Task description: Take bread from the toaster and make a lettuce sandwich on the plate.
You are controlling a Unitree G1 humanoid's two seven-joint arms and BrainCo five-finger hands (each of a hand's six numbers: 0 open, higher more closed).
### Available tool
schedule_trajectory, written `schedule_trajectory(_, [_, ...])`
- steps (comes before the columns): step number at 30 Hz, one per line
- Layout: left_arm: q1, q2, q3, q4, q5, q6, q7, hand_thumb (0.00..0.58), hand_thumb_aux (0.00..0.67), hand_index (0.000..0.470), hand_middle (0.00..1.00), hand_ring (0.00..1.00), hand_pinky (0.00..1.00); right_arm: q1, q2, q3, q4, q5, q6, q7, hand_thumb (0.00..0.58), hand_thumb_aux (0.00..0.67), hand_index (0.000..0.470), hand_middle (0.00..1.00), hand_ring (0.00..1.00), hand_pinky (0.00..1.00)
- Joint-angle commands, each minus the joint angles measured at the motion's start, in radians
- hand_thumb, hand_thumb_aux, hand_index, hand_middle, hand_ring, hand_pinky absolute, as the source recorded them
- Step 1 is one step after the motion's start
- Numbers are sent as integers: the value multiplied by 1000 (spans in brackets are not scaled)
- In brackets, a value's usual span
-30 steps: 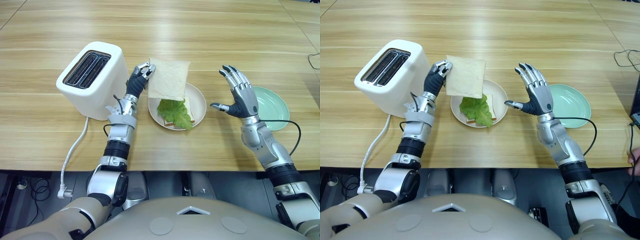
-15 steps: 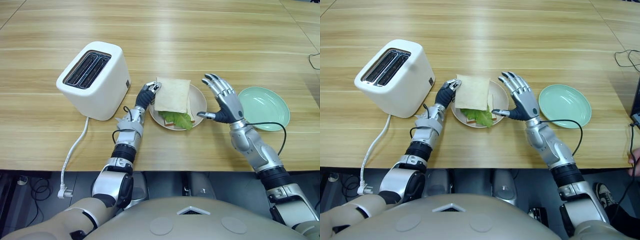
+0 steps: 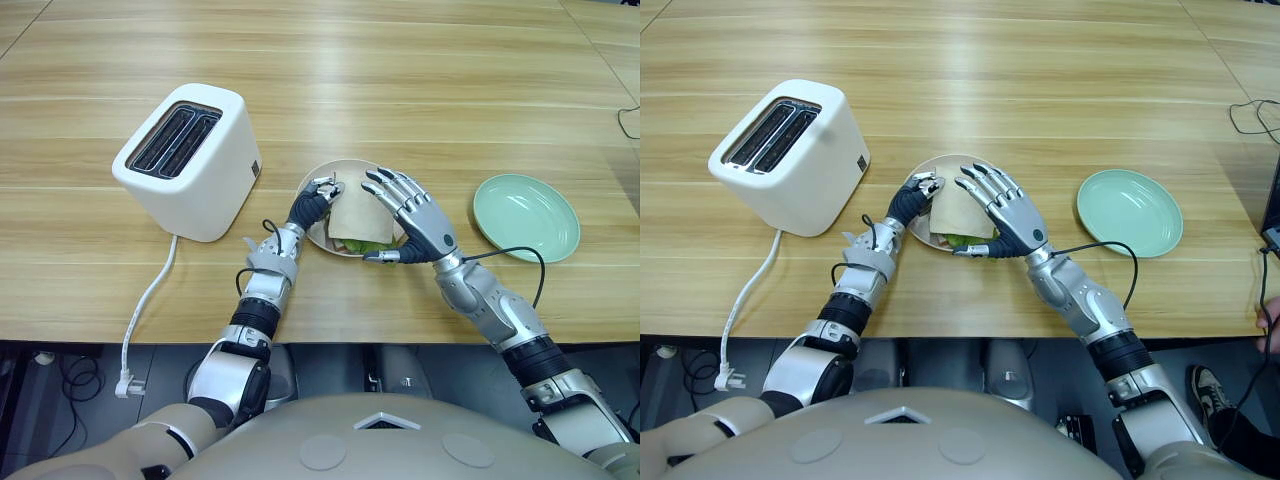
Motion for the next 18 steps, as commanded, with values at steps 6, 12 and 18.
schedule_trajectory(6, [0,63,27,-284,-91,69,-97,580,670,460,1000,1000,1000,25,-6,-94,-65,98,-29,-20,0,0,0,0,0,0])
schedule_trajectory(12, [-48,186,29,-394,-78,93,-178,580,670,460,1000,1000,1000,48,-11,-187,-118,191,-55,-8,0,0,0,0,0,0])
schedule_trajectory(18, [-133,333,-67,-306,-23,-2,-379,580,670,460,1000,1000,1000,46,-12,-221,-113,208,-67,14,0,0,0,0,0,0])
